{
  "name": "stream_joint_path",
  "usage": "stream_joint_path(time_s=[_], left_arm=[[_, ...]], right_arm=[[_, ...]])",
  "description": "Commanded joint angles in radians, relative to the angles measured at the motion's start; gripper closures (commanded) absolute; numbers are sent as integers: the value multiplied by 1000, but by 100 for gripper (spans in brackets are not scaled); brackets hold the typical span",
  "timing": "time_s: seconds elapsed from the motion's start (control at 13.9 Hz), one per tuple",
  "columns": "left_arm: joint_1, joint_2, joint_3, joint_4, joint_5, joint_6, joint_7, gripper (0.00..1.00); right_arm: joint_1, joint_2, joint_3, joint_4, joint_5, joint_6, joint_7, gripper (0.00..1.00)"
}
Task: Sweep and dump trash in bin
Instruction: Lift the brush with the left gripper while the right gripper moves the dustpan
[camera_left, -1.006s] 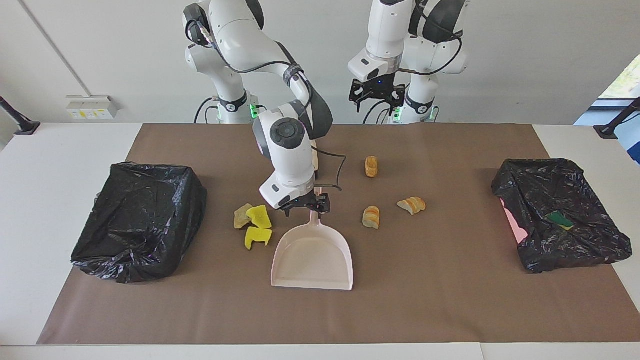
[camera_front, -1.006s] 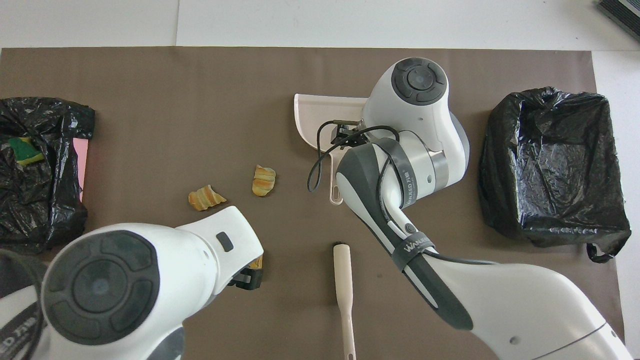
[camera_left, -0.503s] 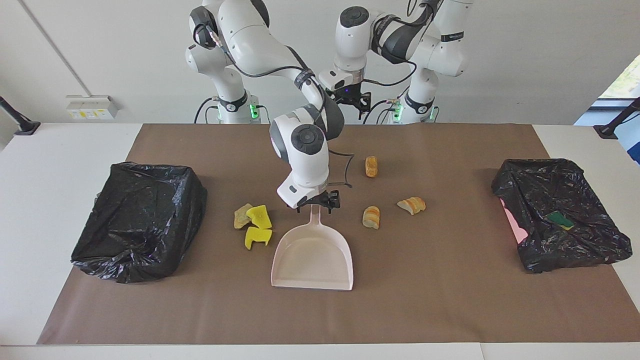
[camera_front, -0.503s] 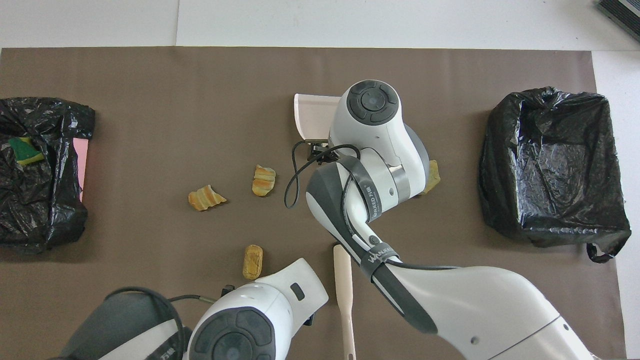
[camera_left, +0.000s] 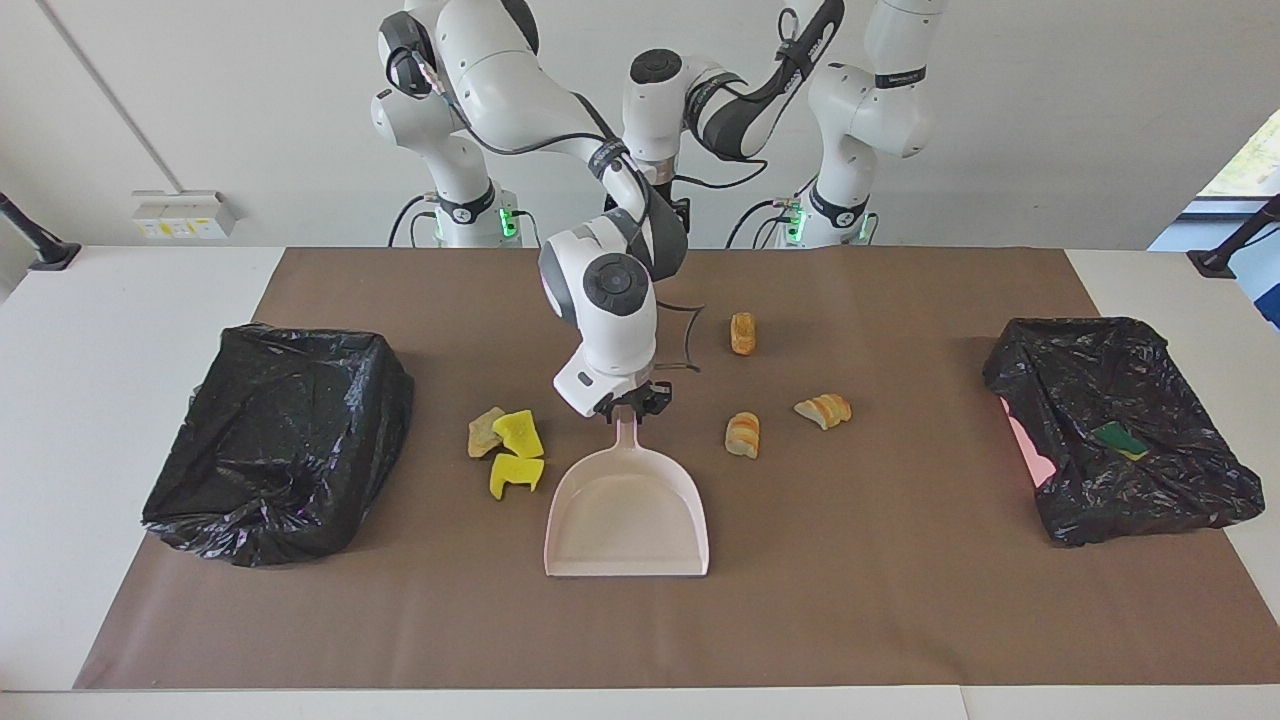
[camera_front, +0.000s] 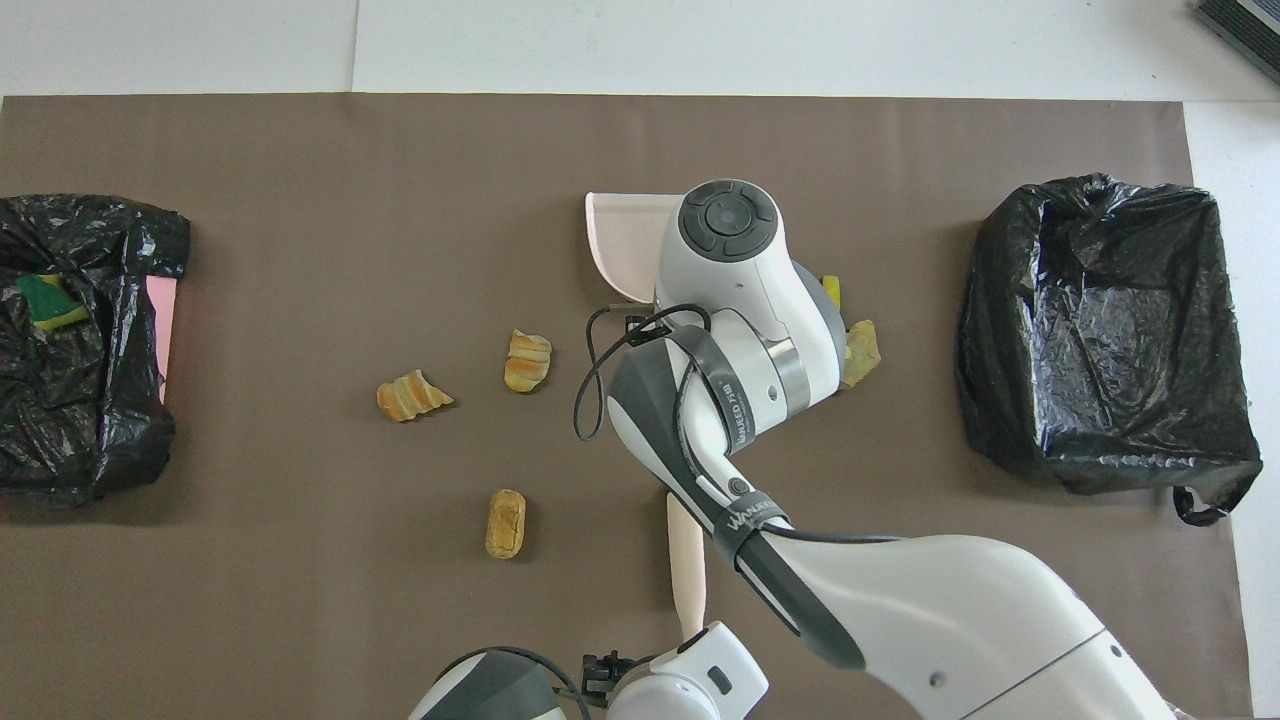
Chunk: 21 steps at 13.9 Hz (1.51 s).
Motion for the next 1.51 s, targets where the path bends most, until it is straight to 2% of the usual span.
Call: stream_joint_path(time_s=[0.0, 0.14, 0.36, 0.65, 0.79, 0.86, 1.01, 1.22, 1.44], left_arm=[[-44, 39, 19, 18, -11, 28, -58, 2], [-59, 83, 17, 36, -11, 42, -85, 4], [-77, 114, 17, 41, -9, 74, -90, 7], [-88, 133, 19, 53, -9, 66, -92, 28], [-87, 134, 19, 59, 3, 62, -92, 65], [-87, 134, 20, 61, 8, 59, -90, 79], [-85, 133, 20, 66, 9, 53, -85, 100], [-68, 111, 28, 81, 41, -4, -73, 100], [-4, 36, 30, 98, 41, -148, -38, 100]], right_arm=[[-19, -23, 8, -20, 3, -23, -61, 100], [-19, -27, 5, -17, 14, -8, -214, 100], [-89, -78, 3, -23, 17, -10, -546, 100], [-163, -147, -3, -31, -44, -68, -930, 100], [-182, -172, -1, -32, -135, -80, -1112, 100], [-183, -173, -1, -32, -152, -89, -1220, 100], [-177, -185, -3, -55, -230, -99, -1360, 100], [-148, -227, 2, -135, -348, -100, -1434, 100], [-160, -233, 2, -149, -356, -100, -1518, 100]])
